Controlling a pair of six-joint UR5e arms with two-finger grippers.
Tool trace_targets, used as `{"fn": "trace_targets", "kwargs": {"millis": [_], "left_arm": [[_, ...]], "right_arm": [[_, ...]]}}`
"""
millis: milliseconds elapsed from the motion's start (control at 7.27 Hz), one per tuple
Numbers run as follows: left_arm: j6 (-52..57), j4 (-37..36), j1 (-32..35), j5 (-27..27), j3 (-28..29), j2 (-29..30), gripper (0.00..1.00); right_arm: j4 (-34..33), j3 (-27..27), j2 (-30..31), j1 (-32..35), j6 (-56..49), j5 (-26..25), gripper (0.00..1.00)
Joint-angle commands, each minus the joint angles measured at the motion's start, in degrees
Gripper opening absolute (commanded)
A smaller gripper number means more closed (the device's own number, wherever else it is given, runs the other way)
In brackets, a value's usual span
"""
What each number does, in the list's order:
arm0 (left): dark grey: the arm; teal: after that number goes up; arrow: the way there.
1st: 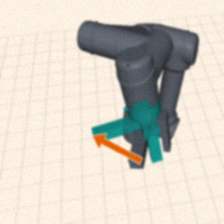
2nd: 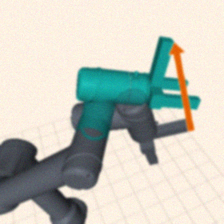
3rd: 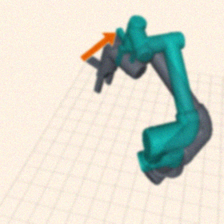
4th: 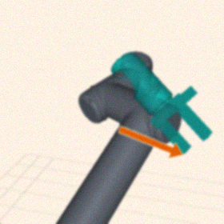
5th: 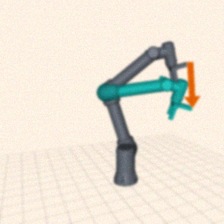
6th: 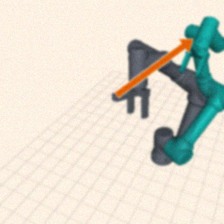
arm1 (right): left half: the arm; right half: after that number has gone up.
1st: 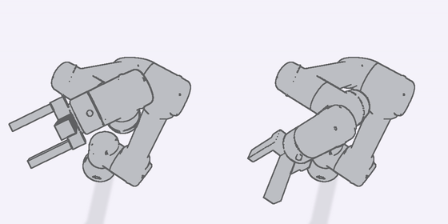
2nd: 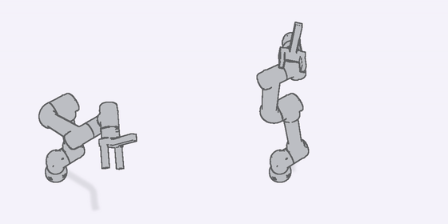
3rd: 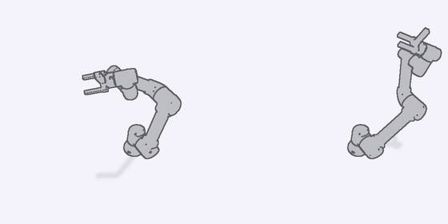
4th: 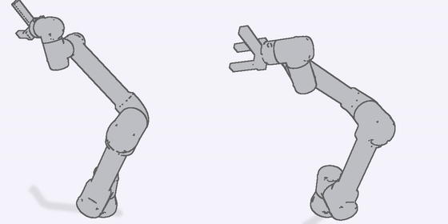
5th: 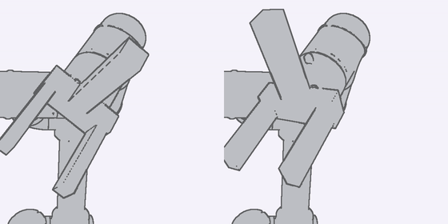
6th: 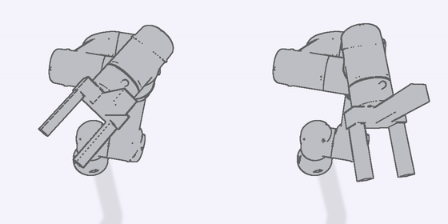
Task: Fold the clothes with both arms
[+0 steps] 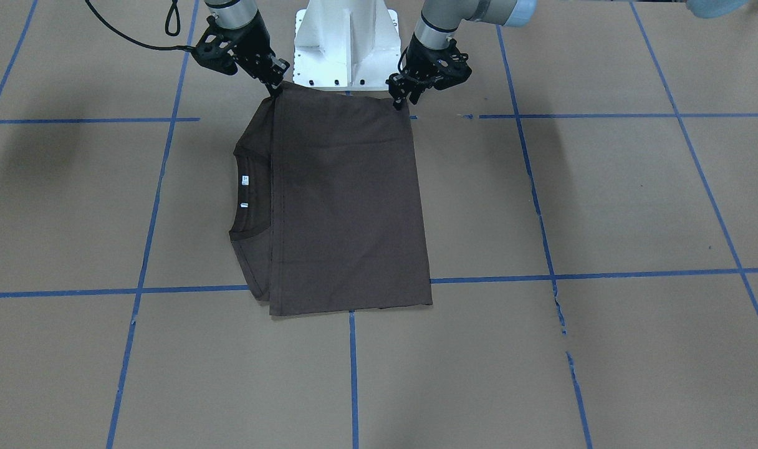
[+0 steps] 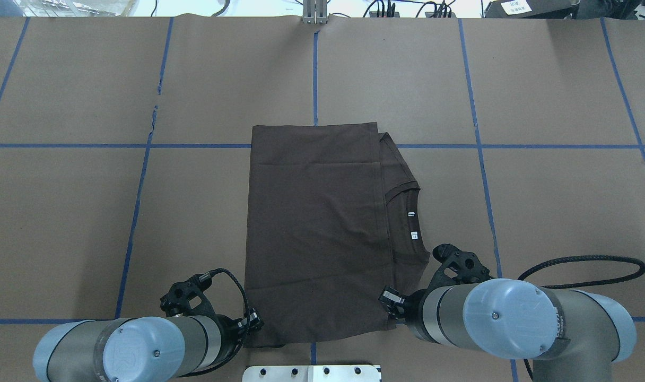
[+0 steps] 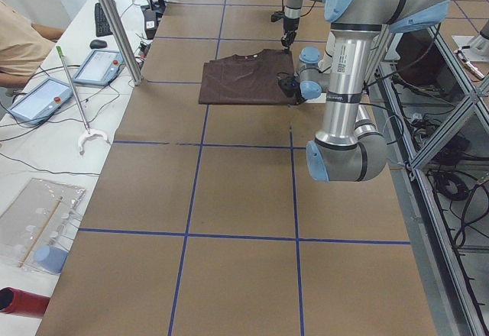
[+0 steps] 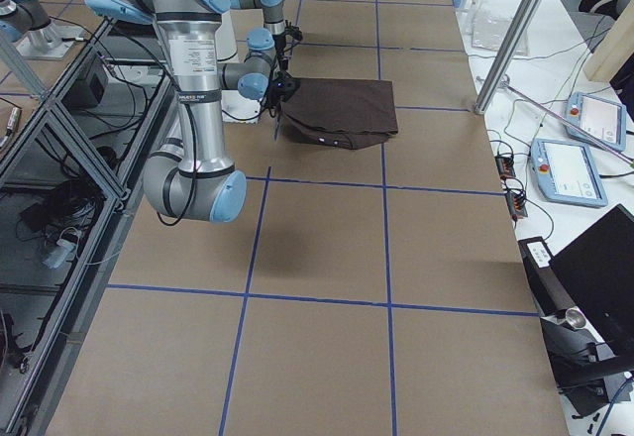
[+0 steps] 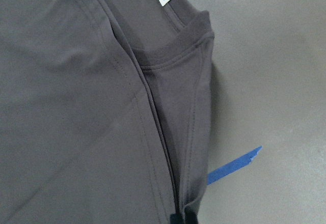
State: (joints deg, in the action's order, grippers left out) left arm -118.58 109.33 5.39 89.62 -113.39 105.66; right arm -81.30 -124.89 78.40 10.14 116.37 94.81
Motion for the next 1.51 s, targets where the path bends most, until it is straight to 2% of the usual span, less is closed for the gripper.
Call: {"fn": "trace_targets", "kwargs": {"millis": [0, 413, 551, 688, 826, 1101, 1376], "left_arm": [[-0.25, 0.01, -0.03, 0.03, 0.10, 0.16, 0.54], [-0.25, 0.01, -0.90, 0.56, 1.32, 0.25, 0.53], [-0.25, 0.01, -1.00, 0.56, 1.50, 0.51, 0.47], [-0.25, -0.17, -1.00, 0.64, 1.42, 1.04, 0.29], [0.01, -0.43, -0.82, 1.25, 0.46, 0.96, 0.00], [0.01, -0.61, -0.82, 2.49, -0.33, 1.30, 0.00], [0.10, -3.31, 0.14, 3.36, -8.90, 0.69, 0.00]], "right_arm": [[0.00, 0.00, 0.00, -0.03, 0.00, -0.07, 0.00], [0.00, 0.00, 0.00, -0.12, 0.00, 0.02, 0.00], [0.00, 0.00, 0.00, -0.04, 0.00, 0.02, 0.00], [0.00, 0.00, -0.08, -0.12, 0.00, 0.02, 0.00], [0.00, 0.00, -0.08, -0.12, 0.00, 0.02, 0.00], [0.00, 0.18, 0.00, -0.30, 0.00, 0.02, 0.00], [-0.09, -1.91, -0.08, 0.05, 0.00, 0.11, 0.00]]}}
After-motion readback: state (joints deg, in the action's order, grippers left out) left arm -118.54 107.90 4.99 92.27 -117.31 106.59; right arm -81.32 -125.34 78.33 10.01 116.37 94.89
